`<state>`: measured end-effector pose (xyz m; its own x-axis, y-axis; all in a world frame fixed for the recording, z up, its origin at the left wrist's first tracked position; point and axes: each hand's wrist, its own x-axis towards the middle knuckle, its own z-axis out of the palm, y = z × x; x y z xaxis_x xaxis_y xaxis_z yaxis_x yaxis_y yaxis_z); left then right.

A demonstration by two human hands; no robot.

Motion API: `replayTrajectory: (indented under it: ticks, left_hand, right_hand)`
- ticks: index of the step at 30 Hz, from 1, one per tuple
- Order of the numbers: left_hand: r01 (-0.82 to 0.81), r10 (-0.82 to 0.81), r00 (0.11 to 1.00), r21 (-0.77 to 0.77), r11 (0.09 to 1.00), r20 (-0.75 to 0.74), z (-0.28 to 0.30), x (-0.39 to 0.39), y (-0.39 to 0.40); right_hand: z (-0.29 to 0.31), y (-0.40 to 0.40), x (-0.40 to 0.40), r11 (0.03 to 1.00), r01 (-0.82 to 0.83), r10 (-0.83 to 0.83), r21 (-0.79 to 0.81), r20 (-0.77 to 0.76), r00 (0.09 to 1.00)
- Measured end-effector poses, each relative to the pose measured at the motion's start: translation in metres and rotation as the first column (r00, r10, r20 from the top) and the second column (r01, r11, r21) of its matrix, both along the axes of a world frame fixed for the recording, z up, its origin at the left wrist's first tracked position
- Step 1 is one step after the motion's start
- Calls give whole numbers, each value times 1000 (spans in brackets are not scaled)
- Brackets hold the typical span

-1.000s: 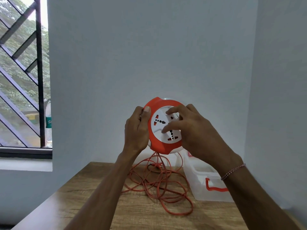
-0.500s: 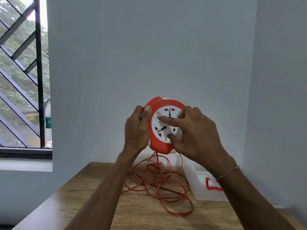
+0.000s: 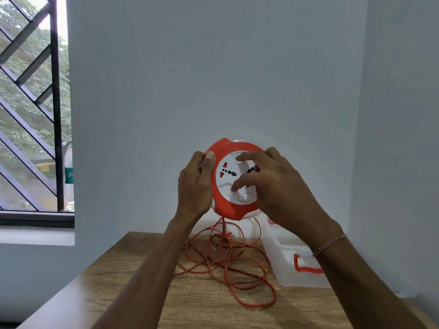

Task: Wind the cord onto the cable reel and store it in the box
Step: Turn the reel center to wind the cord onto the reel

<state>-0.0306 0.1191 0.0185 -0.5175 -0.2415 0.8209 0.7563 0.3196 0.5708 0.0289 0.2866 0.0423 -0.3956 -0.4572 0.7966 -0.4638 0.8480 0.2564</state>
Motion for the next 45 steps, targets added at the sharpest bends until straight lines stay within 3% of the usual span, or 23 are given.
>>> replayTrajectory:
  ticks: [4, 8, 14, 20, 24, 26, 28, 31, 36, 45]
  left_hand:
    - [-2, 2, 1000, -9, 1000, 2, 0, -1, 0]
    - [-2, 2, 1000, -11, 1000, 3, -1, 0, -1]
    - [25, -25, 1000, -1, 1000, 15, 1, 0, -2]
    - [8, -8, 1000, -4, 1000, 2, 0, 2, 0]
    - [4, -4, 1000, -2, 1000, 0, 0, 2, 0]
    - [4, -4, 1000, 4, 1000, -2, 0, 2, -1]
    - [8, -8, 1000, 11, 1000, -1, 0, 2, -1]
    - [20, -20, 1000, 11, 1000, 3, 1, 2, 0]
    - [27, -27, 1000, -2, 1000, 6, 0, 2, 1]
    - [49, -49, 999, 15, 999, -4, 1, 3, -2]
  right_hand:
    - [-2, -6, 4, 995, 72, -77, 71, 64, 995]
    - [-4, -6, 2, 984, 150, -152, 93, 6, 988]
    - [-11, -5, -7, 983, 170, -175, -71, -73, 982]
    - [-8, -9, -9, 969, 175, -174, -176, 19, 985]
    - [-7, -5, -8, 980, 44, -59, -192, -69, 996]
    - [-4, -3, -7, 990, -22, 4, -139, -123, 992]
    - [-1, 0, -5, 999, -23, 21, -32, -80, 997]
    - [-1, -3, 1, 998, 53, -55, 41, 56, 997]
    - [-5, -7, 2, 984, 159, -161, 77, 33, 986]
    - [-13, -10, -5, 969, 171, -189, -176, -92, 978]
